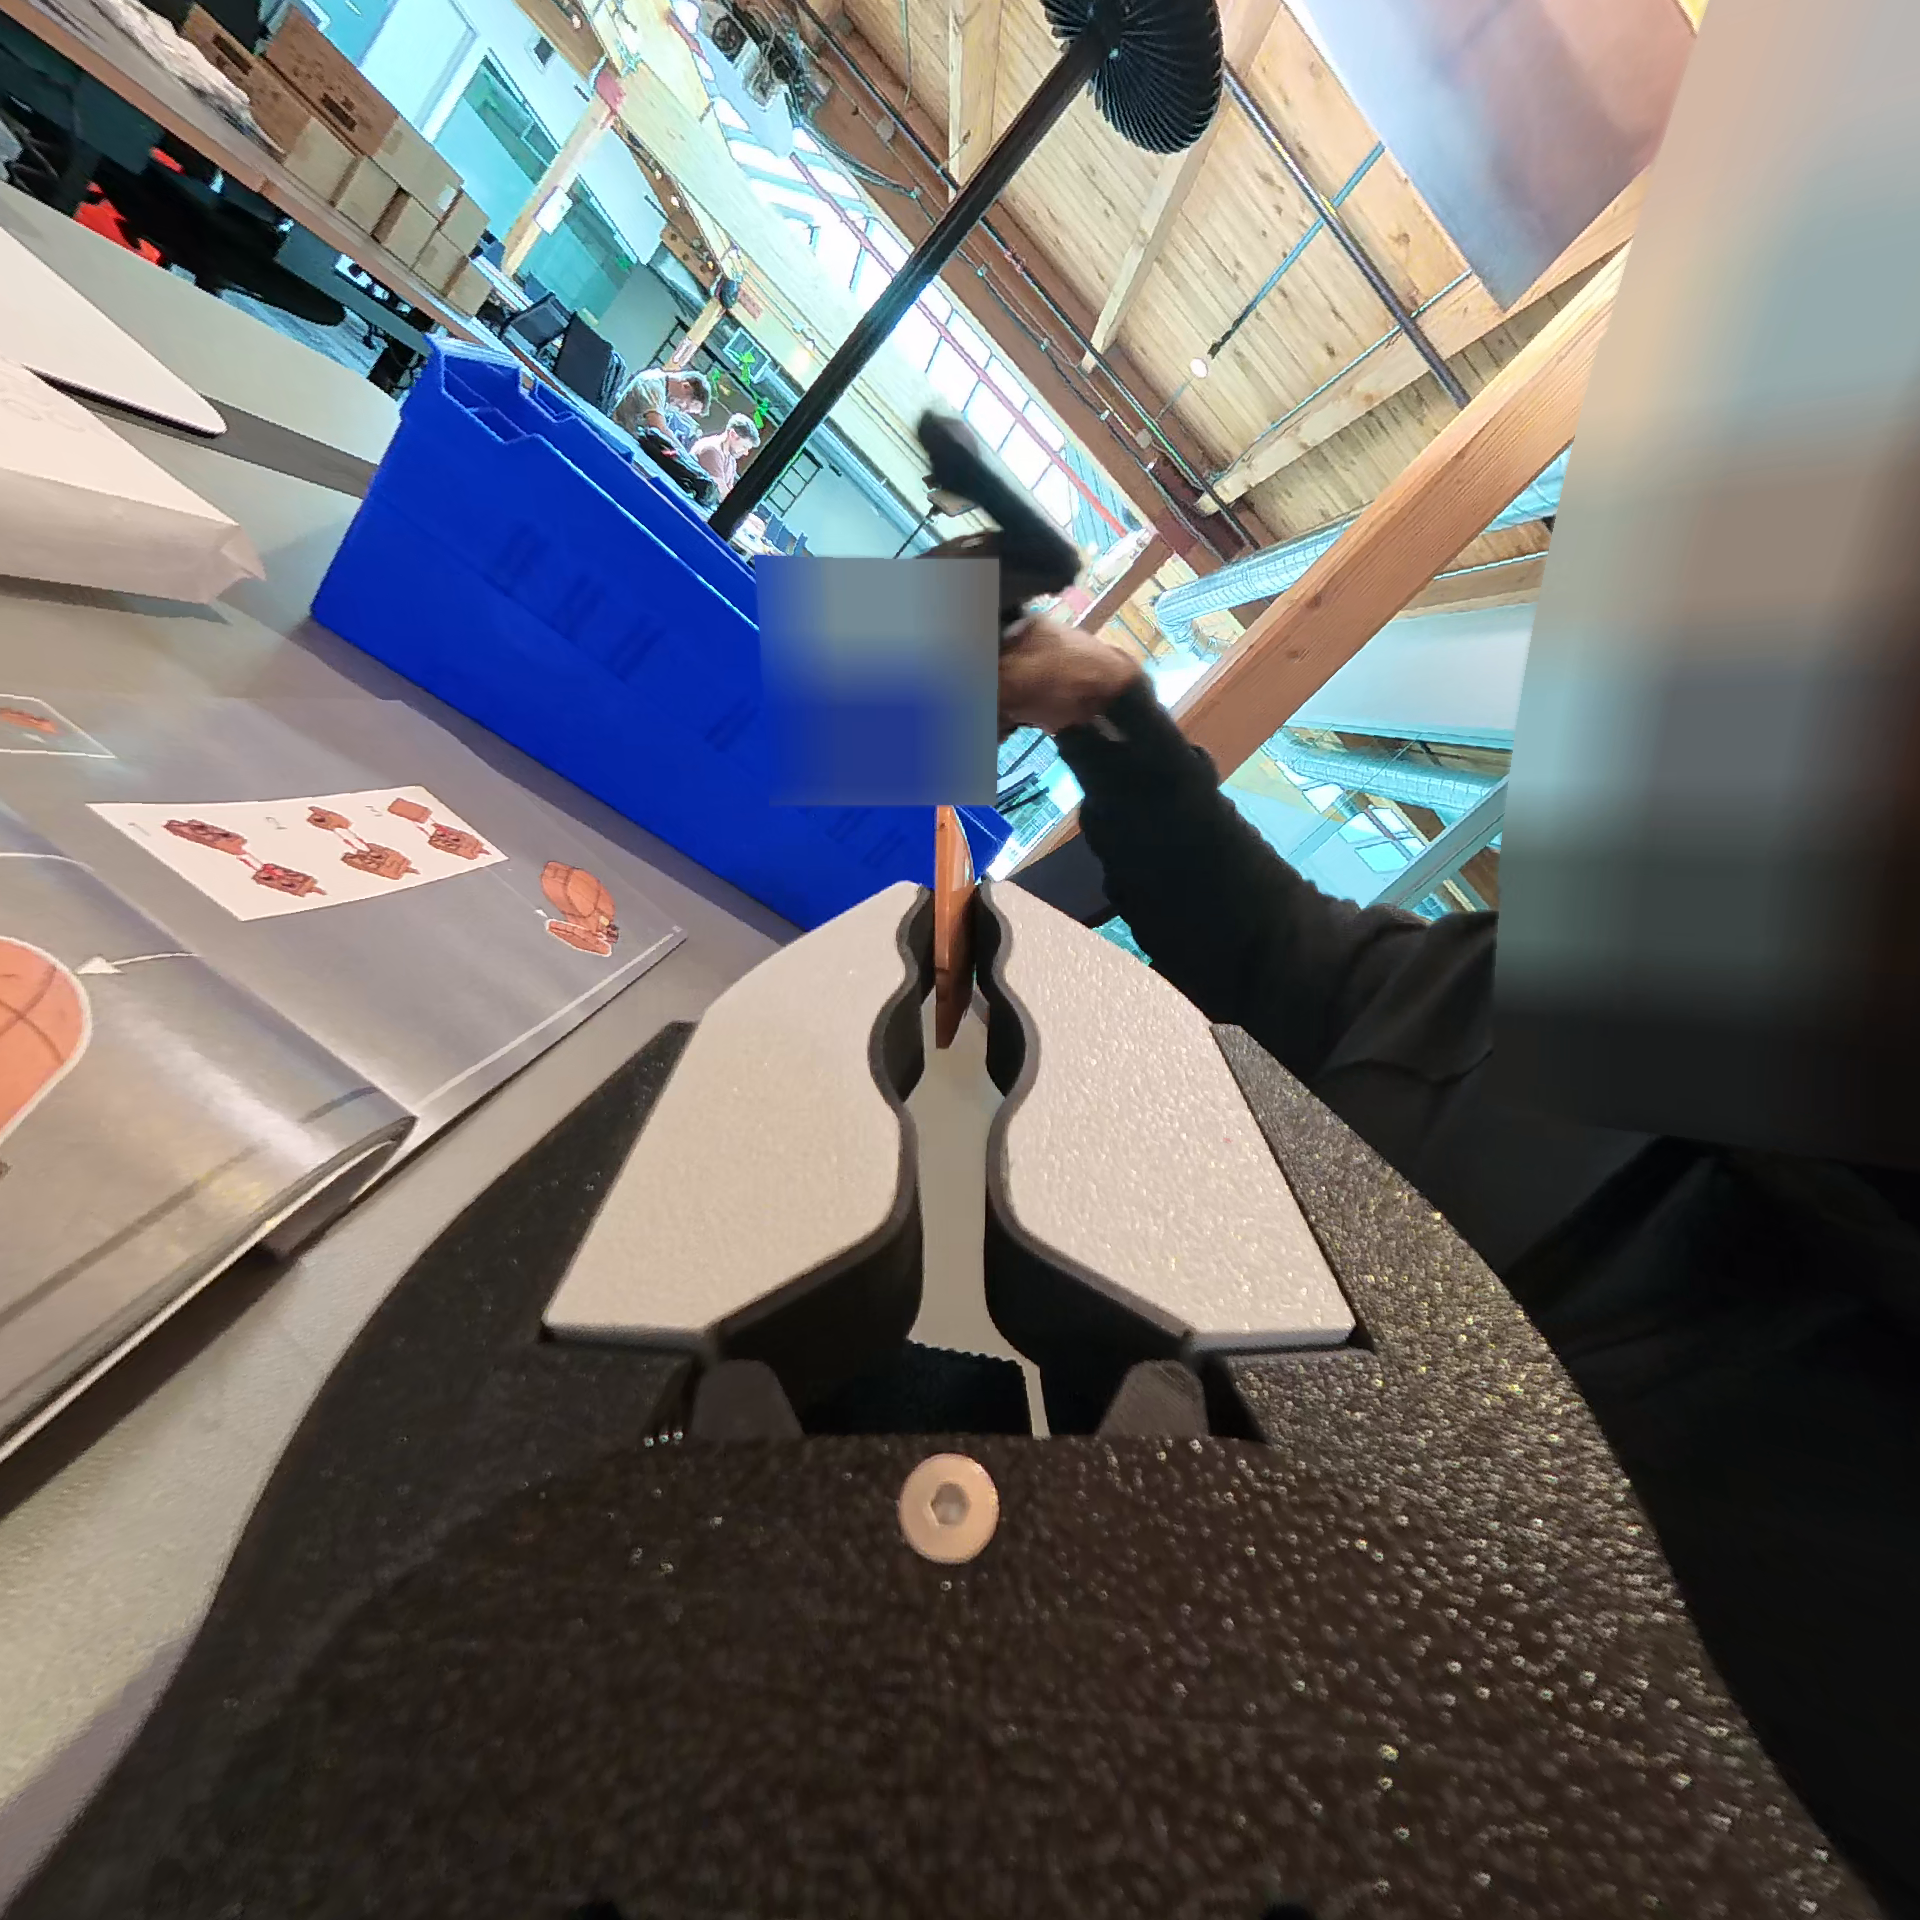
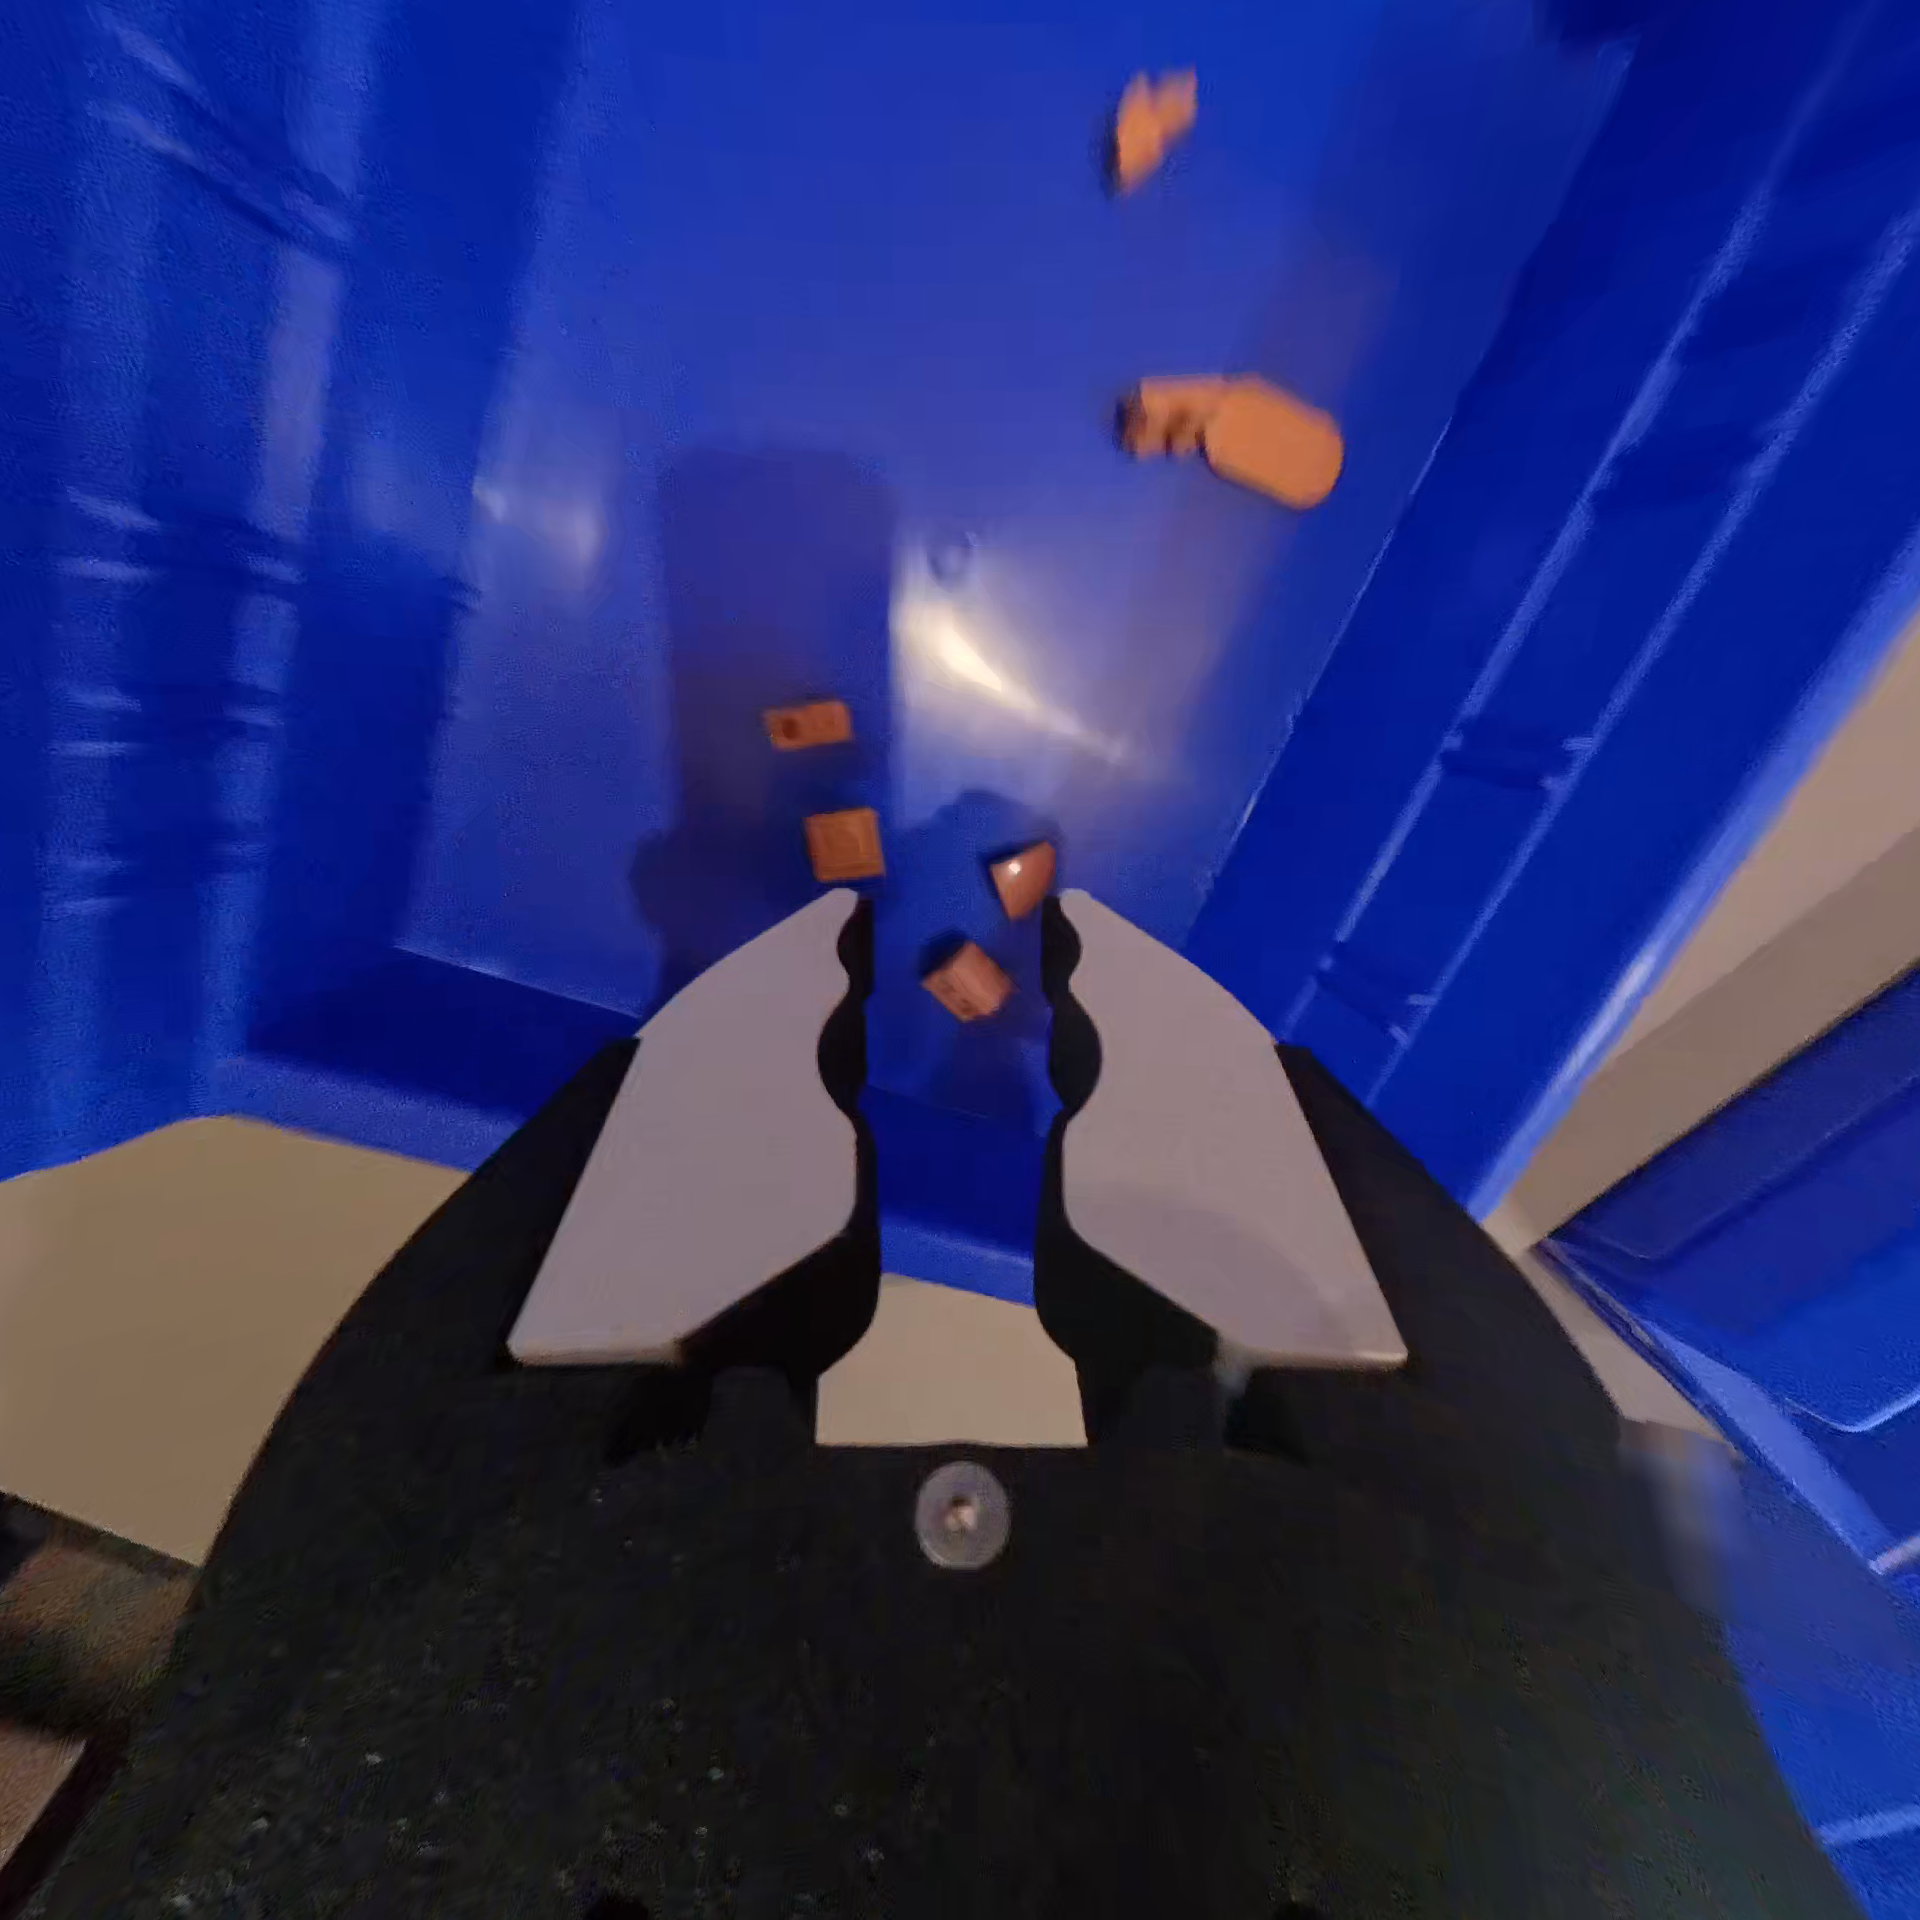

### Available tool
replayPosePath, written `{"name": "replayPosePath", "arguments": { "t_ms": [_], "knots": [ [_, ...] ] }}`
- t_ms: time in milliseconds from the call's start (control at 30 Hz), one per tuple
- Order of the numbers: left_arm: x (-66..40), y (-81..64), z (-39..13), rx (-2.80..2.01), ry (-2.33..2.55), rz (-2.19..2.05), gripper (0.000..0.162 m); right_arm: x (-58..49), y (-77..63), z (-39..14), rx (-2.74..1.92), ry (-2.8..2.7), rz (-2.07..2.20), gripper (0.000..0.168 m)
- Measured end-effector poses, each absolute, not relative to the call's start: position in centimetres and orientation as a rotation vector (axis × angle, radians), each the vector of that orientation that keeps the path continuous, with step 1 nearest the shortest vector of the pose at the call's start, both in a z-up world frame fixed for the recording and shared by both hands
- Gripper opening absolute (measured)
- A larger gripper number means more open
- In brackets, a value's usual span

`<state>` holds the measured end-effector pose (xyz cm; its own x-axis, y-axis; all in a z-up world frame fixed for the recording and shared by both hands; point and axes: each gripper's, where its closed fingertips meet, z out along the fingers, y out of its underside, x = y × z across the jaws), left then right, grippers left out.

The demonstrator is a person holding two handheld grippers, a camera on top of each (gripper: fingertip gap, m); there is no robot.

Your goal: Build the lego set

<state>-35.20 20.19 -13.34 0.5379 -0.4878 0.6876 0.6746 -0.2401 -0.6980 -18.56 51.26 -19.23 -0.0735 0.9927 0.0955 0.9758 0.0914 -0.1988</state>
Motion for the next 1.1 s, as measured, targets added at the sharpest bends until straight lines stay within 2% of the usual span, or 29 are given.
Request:
{"name": "replayPosePath", "arguments": {
  "t_ms": [100, 167, 367, 500, 600, 933, 1100],
  "knots": [
    [-35.1, 20.1, -13.4, -1.454, -0.162, -1.090, 0.006, -17.2, 52.9, -22.7, -2.083, -2.193, -0.030, 0.037],
    [-34.9, 20.1, -13.4, -1.459, -0.155, -1.092, 0.006, -16.9, 53.5, -23.9, -2.126, -2.181, -0.022, 0.034],
    [-35.0, 20.1, -13.4, -1.453, -0.157, -1.110, 0.006, -17.5, 53.7, -24.5, -2.158, -2.127, 0.032, 0.035],
    [-34.9, 20.1, -13.3, -1.453, -0.154, -1.110, 0.006, -17.6, 53.2, -24.6, -2.196, -2.146, 0.094, 0.023],
    [-34.8, 20.1, -13.4, -1.459, -0.146, -1.106, 0.006, -17.7, 53.5, -24.7, -2.213, -2.133, 0.103, 0.015],
    [-34.4, 20.1, -13.4, -1.470, -0.128, -1.099, 0.006, -18.2, 53.3, -24.3, -2.140, -2.077, 0.141, 0.015],
    [-34.3, 20.1, -13.5, -1.481, -0.133, -1.094, 0.006, -19.8, 49.7, -19.7, -1.962, -2.048, 0.246, 0.014]
  ]
}}
